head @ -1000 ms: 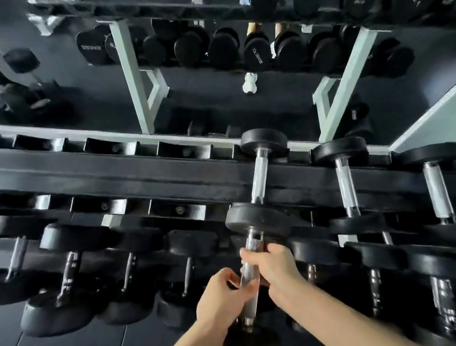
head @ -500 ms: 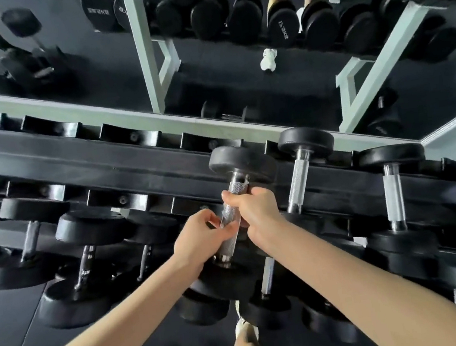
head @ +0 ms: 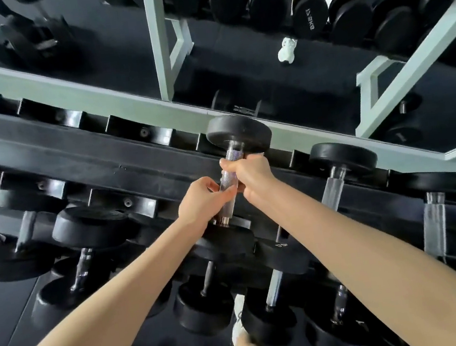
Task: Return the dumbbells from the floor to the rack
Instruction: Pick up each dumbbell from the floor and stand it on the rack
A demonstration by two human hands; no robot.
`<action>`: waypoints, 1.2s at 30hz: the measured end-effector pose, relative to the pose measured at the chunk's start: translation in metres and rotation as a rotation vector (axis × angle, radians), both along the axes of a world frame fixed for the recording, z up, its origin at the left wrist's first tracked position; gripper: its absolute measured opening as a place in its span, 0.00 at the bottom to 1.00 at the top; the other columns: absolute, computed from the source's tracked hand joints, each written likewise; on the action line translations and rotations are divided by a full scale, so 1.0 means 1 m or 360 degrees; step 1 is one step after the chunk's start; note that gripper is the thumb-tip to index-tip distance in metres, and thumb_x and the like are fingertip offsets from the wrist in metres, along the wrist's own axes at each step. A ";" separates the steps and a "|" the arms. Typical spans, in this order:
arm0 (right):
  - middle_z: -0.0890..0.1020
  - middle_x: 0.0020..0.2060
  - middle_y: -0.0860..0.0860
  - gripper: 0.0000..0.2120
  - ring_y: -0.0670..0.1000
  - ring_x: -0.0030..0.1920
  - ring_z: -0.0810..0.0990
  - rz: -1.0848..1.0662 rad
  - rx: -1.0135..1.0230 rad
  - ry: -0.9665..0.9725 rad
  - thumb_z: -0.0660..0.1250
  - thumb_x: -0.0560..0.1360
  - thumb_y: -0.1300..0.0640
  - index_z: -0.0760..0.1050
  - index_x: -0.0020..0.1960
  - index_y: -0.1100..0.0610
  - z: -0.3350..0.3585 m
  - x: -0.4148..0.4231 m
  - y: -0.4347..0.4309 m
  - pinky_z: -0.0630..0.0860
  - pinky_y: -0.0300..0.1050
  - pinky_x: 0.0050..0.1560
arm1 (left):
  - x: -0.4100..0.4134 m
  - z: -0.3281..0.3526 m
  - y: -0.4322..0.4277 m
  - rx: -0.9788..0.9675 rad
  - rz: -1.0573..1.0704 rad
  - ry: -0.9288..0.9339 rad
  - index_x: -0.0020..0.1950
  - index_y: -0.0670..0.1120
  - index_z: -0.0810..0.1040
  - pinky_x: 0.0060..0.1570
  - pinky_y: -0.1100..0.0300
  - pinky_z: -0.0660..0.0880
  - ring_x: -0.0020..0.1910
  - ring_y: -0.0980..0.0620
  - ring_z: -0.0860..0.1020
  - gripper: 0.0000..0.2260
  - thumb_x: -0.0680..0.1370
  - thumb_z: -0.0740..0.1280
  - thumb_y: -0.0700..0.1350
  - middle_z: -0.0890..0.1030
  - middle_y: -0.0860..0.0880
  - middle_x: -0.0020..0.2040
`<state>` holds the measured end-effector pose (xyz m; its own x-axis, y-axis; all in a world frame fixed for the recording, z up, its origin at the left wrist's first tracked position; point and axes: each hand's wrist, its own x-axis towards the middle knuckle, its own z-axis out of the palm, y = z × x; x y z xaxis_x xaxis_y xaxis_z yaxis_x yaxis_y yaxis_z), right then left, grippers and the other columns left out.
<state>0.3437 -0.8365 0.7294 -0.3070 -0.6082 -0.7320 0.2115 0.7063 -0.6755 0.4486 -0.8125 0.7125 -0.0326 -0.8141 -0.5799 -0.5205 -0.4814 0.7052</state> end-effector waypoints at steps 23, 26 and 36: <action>0.79 0.63 0.56 0.33 0.58 0.60 0.79 0.0090 0.0014 0.0217 0.75 0.69 0.49 0.69 0.70 0.58 -0.045 0.018 -0.003 0.78 0.57 0.60 | 0.011 -0.032 -0.009 0.0059 -0.0071 0.0009 0.42 0.49 0.72 0.43 0.51 0.74 0.38 0.48 0.77 0.13 0.70 0.71 0.57 0.82 0.42 0.42; 0.79 0.62 0.54 0.30 0.56 0.61 0.79 0.0195 -0.0023 0.0460 0.73 0.70 0.48 0.71 0.68 0.58 -0.033 0.013 0.008 0.78 0.54 0.60 | 0.009 -0.030 -0.007 0.0021 -0.0114 -0.0102 0.47 0.48 0.74 0.44 0.53 0.75 0.40 0.51 0.78 0.14 0.72 0.69 0.57 0.81 0.49 0.43; 0.82 0.52 0.49 0.24 0.51 0.55 0.79 0.0457 -0.0204 0.0860 0.69 0.73 0.45 0.71 0.64 0.53 0.016 0.012 0.143 0.69 0.44 0.49 | 0.065 0.004 0.061 -0.0305 0.0434 -0.0121 0.48 0.49 0.77 0.39 0.60 0.73 0.40 0.52 0.80 0.16 0.69 0.69 0.58 0.82 0.51 0.44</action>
